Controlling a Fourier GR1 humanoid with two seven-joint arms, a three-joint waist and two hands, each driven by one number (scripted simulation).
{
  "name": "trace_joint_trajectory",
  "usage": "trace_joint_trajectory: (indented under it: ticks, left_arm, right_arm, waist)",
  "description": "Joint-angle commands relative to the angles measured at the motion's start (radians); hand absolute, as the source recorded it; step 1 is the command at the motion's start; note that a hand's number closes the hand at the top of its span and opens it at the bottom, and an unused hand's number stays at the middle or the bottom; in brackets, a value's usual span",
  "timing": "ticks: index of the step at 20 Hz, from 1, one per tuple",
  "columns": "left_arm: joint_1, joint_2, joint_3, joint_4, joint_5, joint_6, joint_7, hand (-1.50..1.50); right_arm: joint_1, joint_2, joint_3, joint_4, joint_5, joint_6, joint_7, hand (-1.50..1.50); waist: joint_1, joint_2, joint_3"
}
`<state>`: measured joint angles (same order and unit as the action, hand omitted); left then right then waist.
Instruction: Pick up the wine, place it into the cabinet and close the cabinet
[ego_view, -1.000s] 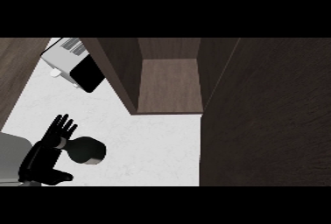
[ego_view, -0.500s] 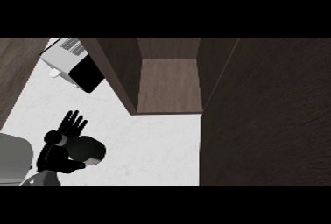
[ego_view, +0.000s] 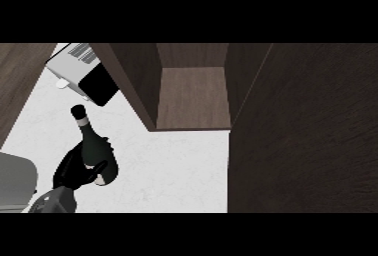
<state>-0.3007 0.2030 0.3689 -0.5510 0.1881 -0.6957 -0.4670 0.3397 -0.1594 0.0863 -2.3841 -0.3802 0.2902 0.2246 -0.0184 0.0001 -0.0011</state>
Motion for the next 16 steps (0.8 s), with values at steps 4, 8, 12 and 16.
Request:
trace_joint_trajectory:
  ticks: [4, 8, 12, 16]
  left_arm:
    - [0.055, -0.06, -0.085, -0.046, -0.052, -0.054, -0.102, 1.5]
    - [0.094, -0.05, -0.086, -0.112, -0.1, 0.115, -0.206, 1.5]
    - [0.185, -0.119, -0.084, -0.186, -0.148, 0.329, -0.345, 1.5]
    - [0.209, -0.166, -0.141, -0.276, -0.229, 0.494, -0.382, 1.5]
  right_arm:
    - [0.078, 0.002, 0.04, -0.202, 0.011, -0.035, 0.075, -1.5]
    - [0.039, -0.04, -0.071, -0.12, -0.082, -0.002, 0.041, -1.5]
    - [0.073, -0.004, 0.016, -0.155, -0.018, -0.025, 0.041, -1.5]
    - [0.037, -0.019, 0.011, -0.149, -0.015, -0.044, 0.074, -1.5]
  waist:
    - [0.007, -0.003, 0.0]
    - [0.012, -0.002, 0.001]
    - [0.011, -0.004, 0.0]
    - [0.015, -0.004, 0.001]
